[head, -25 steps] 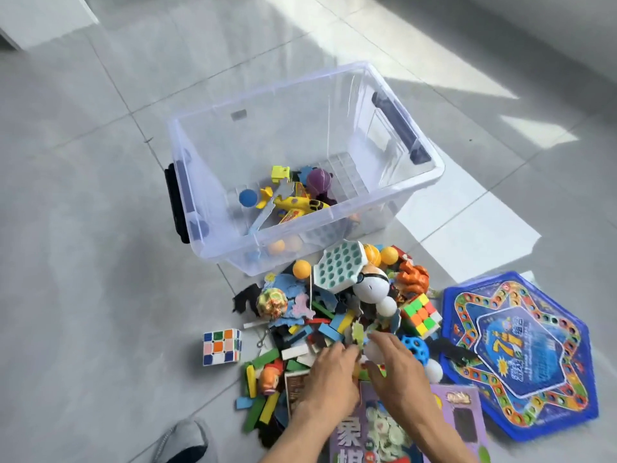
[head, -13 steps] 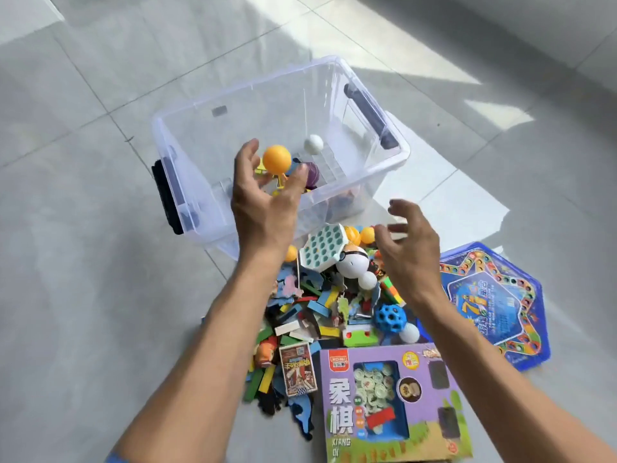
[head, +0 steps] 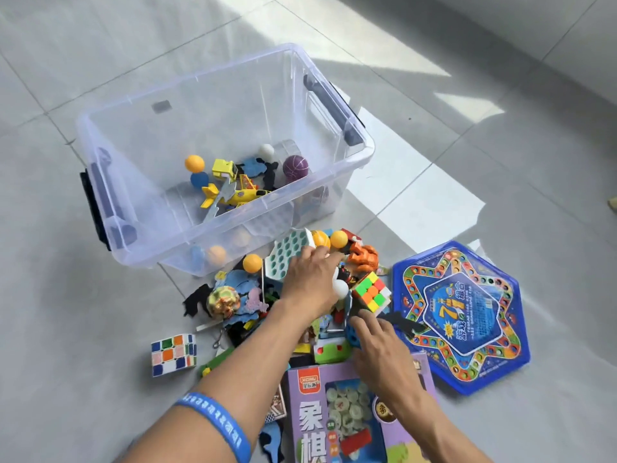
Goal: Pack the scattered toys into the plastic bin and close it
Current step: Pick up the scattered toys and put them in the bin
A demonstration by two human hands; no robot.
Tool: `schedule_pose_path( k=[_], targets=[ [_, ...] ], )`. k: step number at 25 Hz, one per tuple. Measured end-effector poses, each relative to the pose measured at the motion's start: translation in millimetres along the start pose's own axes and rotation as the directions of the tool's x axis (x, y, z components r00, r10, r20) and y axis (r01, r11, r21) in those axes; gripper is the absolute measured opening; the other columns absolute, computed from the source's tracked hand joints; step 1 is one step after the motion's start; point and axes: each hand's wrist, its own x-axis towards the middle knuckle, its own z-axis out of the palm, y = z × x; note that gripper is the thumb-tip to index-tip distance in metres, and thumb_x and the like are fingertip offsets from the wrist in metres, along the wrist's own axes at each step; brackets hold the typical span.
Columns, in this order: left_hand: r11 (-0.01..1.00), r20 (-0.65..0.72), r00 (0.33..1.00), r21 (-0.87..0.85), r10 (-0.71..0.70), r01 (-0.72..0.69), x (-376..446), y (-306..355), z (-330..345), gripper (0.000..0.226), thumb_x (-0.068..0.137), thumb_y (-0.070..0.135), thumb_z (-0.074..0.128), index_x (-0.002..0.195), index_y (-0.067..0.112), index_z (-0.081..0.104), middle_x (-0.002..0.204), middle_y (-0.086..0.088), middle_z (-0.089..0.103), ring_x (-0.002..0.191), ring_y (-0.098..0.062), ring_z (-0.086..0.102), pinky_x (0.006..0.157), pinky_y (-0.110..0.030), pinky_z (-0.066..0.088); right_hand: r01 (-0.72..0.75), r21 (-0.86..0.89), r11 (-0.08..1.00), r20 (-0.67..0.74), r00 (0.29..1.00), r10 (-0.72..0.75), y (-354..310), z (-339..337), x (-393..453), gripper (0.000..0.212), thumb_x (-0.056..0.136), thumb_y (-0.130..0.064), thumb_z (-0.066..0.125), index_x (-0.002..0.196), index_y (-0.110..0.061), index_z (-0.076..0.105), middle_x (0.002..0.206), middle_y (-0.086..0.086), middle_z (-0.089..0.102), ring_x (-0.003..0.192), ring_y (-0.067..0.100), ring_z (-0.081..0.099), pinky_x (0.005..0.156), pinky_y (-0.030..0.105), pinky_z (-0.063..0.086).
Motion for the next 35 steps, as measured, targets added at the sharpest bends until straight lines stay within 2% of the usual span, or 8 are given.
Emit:
schedule_pose_path(
  k=[6,9,12,18,23,25,30,35],
  targets=[
    [0.933,0.051,0.997,0.352,0.053,-0.067,4.5,-1.0,19.0,0.060,0.081,0.013,0.062,0.136,0.022,0.040,0.133,-0.011,0.046,0.119,-0.031,0.038,0.091,-0.039,0.032,-0.116,0.370,0.922,-0.060,0.987,0.148,-12.2,-23.7,-13.6,0.047,0.082,-0.024,0.066,0.118,-0.040,0.041,0.127,-0.016,0.051,0.096,0.010,0.057,0.071,0.032,0.055],
    [0.998,-0.155,0.987,0.042,-0.032,0.039,-10.9,-10.9,14.3,0.063,0.076,0.043,0.065,0.133,0.025,0.047,0.125,-0.003,0.058,0.109,-0.026,0.048,0.091,-0.038,0.038,0.030,0.736,0.676,-0.286,0.919,0.271,-44.3,-88.9,-9.1,0.055,0.081,-0.017,0.075,0.115,-0.049,0.045,0.121,-0.014,0.058,0.098,0.006,0.063,0.075,0.024,0.056],
    [0.888,-0.389,0.873,-0.448,-0.295,0.100,-56.4,-6.7,-5.6,0.061,0.070,0.053,0.065,0.125,0.028,0.055,0.116,0.011,0.063,0.099,-0.017,0.051,0.083,-0.033,0.047,0.456,0.716,0.528,-0.629,0.750,0.205,-89.8,-164.2,35.7,0.048,0.084,-0.011,0.074,0.114,-0.035,0.047,0.137,0.001,0.046,0.120,0.025,0.057,0.085,0.026,0.055],
    [0.686,-0.608,0.522,-0.725,-0.598,-0.058,-91.8,-8.5,-121.1,0.064,0.068,0.055,0.076,0.123,0.032,0.052,0.118,0.004,0.060,0.103,-0.013,0.057,0.070,-0.008,0.040,0.392,0.393,0.832,-0.638,0.767,-0.060,-115.3,-221.6,108.3,0.030,0.093,-0.020,0.064,0.122,-0.012,0.059,0.144,0.006,0.047,0.121,0.017,0.054,0.088,0.023,0.047],
    [0.797,-0.709,0.424,-0.602,-0.564,0.053,-49.6,-54.5,-168.8,0.057,0.080,0.038,0.068,0.131,0.017,0.052,0.134,-0.003,0.055,0.117,-0.023,0.053,0.095,-0.033,0.042,0.139,0.517,0.844,-0.420,0.901,0.109,-79.1,-134.3,61.5,0.012,0.090,-0.018,0.064,0.102,-0.018,0.062,0.104,-0.004,0.065,0.083,0.016,0.066,0.067,0.043,0.055],
    [0.873,-0.772,0.465,-0.489,-0.433,0.001,-55.8,-50.8,-138.9,0.035,0.082,0.022,0.065,0.116,0.014,0.058,0.116,-0.003,0.060,0.102,-0.022,0.055,0.088,-0.032,0.043,-0.030,0.511,0.859,-0.303,0.929,0.212,-56.9,-102.2,45.4,0.018,0.088,-0.020,0.064,0.105,-0.024,0.060,0.103,-0.006,0.067,0.084,0.019,0.065,0.067,0.040,0.053],
    [0.981,-0.446,0.880,-0.162,-0.165,0.102,-67.2,-42.5,-10.2,0.020,0.087,0.029,0.055,0.105,0.020,0.057,0.102,0.002,0.064,0.095,-0.023,0.057,0.081,-0.037,0.045,-0.274,0.390,0.879,-0.134,0.928,0.349,-2.2,-60.5,44.5,0.050,0.083,-0.032,0.071,0.126,-0.022,0.046,0.118,0.002,0.060,0.103,0.025,0.060,0.078,0.037,0.048],
    [0.956,-0.149,0.961,0.143,-0.234,0.255,-33.3,-57.4,27.4,0.040,0.094,0.044,0.052,0.127,0.022,0.045,0.126,0.001,0.056,0.115,-0.023,0.048,0.094,-0.038,0.037,-0.308,0.210,0.928,0.057,0.951,0.302,14.5,-31.8,58.2,0.054,0.088,-0.040,0.063,0.129,-0.025,0.032,0.118,0.005,0.057,0.092,0.030,0.060,0.068,0.041,0.048]
  ],
)
